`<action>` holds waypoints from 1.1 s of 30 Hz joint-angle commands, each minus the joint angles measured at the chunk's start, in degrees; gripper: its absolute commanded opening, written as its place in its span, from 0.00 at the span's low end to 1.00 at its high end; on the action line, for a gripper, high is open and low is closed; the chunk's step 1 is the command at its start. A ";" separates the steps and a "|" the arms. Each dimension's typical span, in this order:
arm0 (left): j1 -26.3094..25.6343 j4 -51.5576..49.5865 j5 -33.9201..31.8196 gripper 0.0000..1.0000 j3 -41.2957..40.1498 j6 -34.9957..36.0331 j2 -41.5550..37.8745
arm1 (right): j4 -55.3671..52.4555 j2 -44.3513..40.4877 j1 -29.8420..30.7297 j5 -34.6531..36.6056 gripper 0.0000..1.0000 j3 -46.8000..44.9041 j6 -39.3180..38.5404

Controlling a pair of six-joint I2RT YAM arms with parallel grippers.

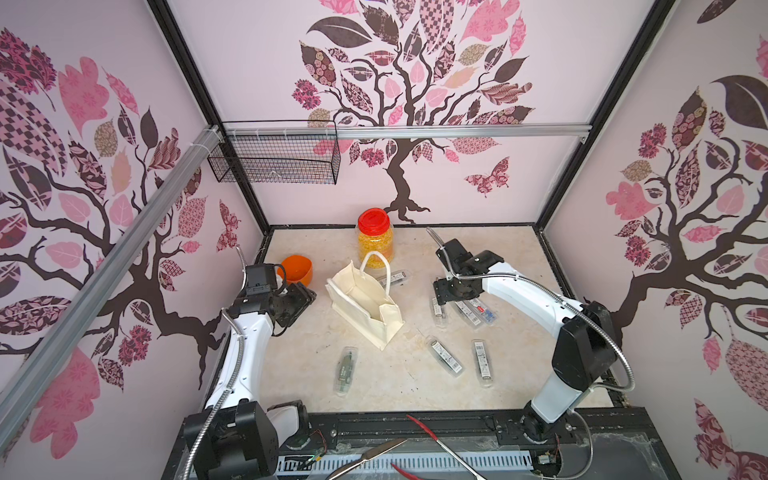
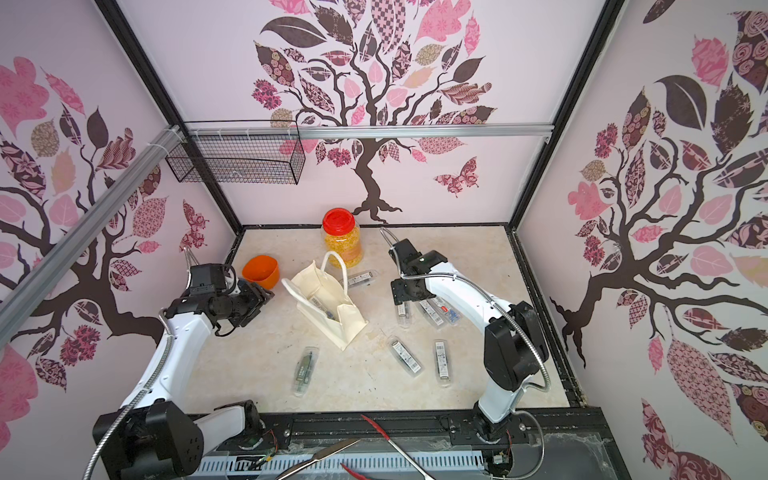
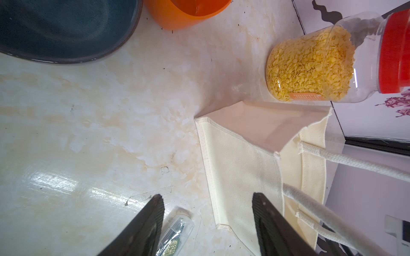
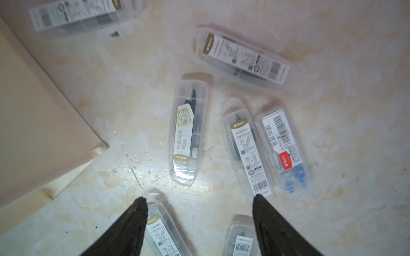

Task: Put the compass set into the canvas bag
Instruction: Pick up the compass set at the center of the board.

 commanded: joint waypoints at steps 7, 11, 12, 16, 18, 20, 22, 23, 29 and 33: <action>-0.37 3.25 2.76 0.68 -0.91 0.82 2.18 | 2.62 8.51 0.12 -5.47 0.78 -0.17 4.25; -0.46 5.06 5.78 0.68 -1.53 -0.09 2.82 | 4.27 11.08 0.00 -5.23 0.78 -0.84 4.47; -0.50 5.29 6.11 0.67 -1.83 -0.27 2.82 | 4.32 11.66 -0.02 -5.66 0.78 -0.93 4.50; -0.46 6.48 7.12 0.67 -2.97 -0.51 2.76 | 4.82 13.82 -0.07 -6.76 0.78 -0.68 4.43; -0.46 6.63 7.16 0.68 -3.12 -0.48 2.74 | 4.50 14.39 -0.14 -6.99 0.77 -0.42 4.30; -0.46 7.20 7.94 0.67 -3.31 -0.80 2.70 | 4.46 14.46 -0.37 -7.16 0.77 -0.44 4.36; -0.55 7.86 8.76 0.68 -3.40 -1.40 2.53 | 4.46 14.61 -0.83 -7.52 0.76 -0.59 4.47; -0.59 8.02 8.91 0.68 -3.42 -1.64 2.51 | 4.46 14.67 -1.10 -7.92 0.76 -0.71 4.52; -0.64 8.24 8.76 0.68 -4.13 -1.77 2.08 | 3.95 16.82 -2.30 -11.03 0.72 -0.10 3.88; -0.60 8.13 8.72 0.68 -4.25 -1.82 1.86 | 3.20 18.02 -2.31 -11.56 0.70 0.41 3.60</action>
